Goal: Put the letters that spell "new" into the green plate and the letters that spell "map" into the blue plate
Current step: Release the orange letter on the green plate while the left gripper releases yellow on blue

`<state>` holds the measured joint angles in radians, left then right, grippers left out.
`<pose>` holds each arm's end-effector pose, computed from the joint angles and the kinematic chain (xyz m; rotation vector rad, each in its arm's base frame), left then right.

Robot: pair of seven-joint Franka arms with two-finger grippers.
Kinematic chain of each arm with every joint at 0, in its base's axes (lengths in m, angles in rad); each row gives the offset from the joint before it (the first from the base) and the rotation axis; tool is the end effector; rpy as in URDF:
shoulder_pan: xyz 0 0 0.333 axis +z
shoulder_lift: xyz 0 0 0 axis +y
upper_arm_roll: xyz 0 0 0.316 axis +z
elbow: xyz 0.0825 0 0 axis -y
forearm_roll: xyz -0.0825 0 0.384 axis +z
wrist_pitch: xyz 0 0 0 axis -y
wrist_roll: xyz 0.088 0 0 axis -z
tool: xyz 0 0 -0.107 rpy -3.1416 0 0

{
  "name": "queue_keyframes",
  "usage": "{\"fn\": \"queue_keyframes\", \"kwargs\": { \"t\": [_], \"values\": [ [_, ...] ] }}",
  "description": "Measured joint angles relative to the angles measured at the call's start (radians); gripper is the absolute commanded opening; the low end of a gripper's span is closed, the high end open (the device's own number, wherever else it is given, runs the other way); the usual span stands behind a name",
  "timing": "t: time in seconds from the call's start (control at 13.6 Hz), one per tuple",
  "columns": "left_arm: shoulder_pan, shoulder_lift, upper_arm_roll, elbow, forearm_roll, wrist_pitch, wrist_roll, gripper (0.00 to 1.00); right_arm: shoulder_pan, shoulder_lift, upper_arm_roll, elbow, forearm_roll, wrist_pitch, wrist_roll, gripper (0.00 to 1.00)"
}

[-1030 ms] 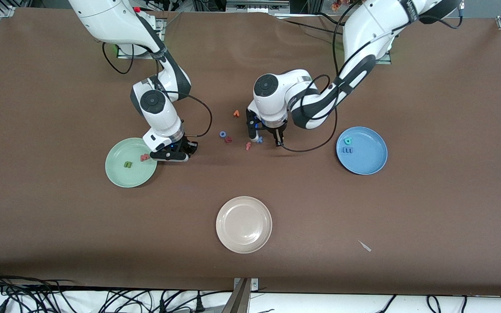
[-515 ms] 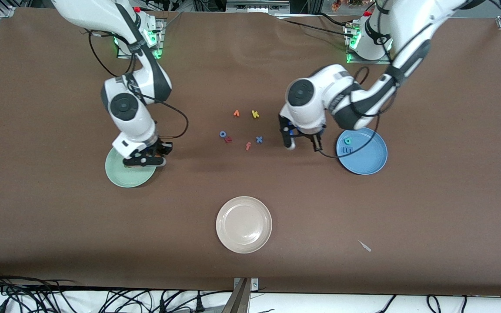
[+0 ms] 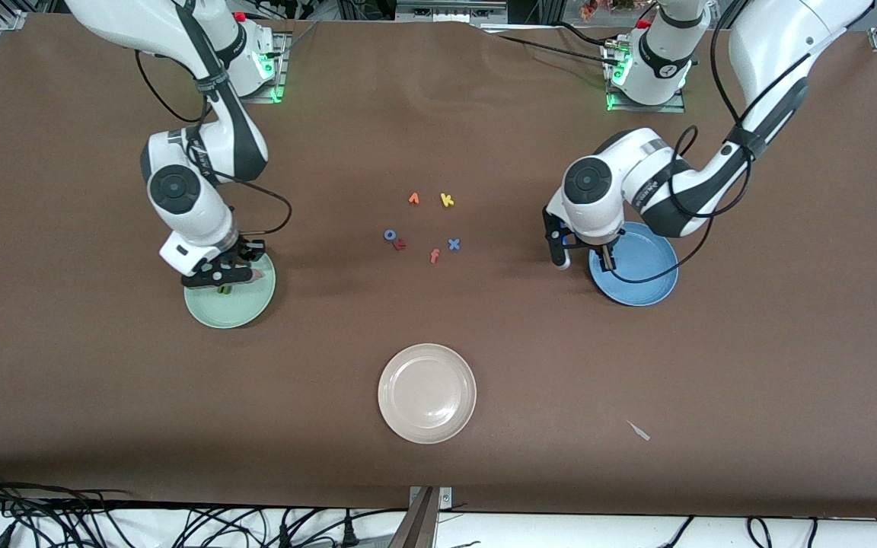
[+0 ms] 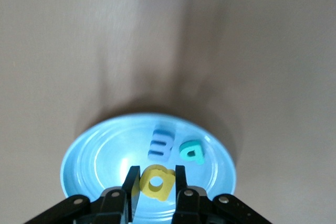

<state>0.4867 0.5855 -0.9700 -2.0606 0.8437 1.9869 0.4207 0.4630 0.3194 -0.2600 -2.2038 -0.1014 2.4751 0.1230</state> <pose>0.5125 -0.2122 0.2345 -2.2168 1.8590 0.3963 0.5400 0.1106 0.2368 2.9836 0.2574 -0.0252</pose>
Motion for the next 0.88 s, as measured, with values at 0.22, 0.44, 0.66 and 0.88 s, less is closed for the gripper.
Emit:
{"fn": "queue_keyframes", "kwargs": {
  "t": [0.22, 0.44, 0.66, 0.88],
  "values": [
    [0.155, -0.002, -0.055, -0.068, 0.012, 0.075, 0.003, 1.0, 0.0, -0.009, -0.015, -0.035, 0.0, 0.056, -0.016, 0.78],
    [0.187, -0.003, -0.108, -0.071, 0.012, 0.075, -0.007, 1.0, 0.001, -0.019, -0.016, -0.026, 0.003, 0.039, -0.015, 0.8],
    [0.186, -0.01, -0.207, -0.007, -0.003, -0.035, -0.068, 1.0, 0.001, -0.037, -0.017, 0.084, 0.052, -0.145, -0.015, 0.9],
    [0.179, -0.029, -0.268, 0.128, -0.104, -0.186, -0.116, 1.0, 0.001, -0.074, -0.018, 0.253, 0.077, -0.373, -0.017, 0.93]
  ]
}}
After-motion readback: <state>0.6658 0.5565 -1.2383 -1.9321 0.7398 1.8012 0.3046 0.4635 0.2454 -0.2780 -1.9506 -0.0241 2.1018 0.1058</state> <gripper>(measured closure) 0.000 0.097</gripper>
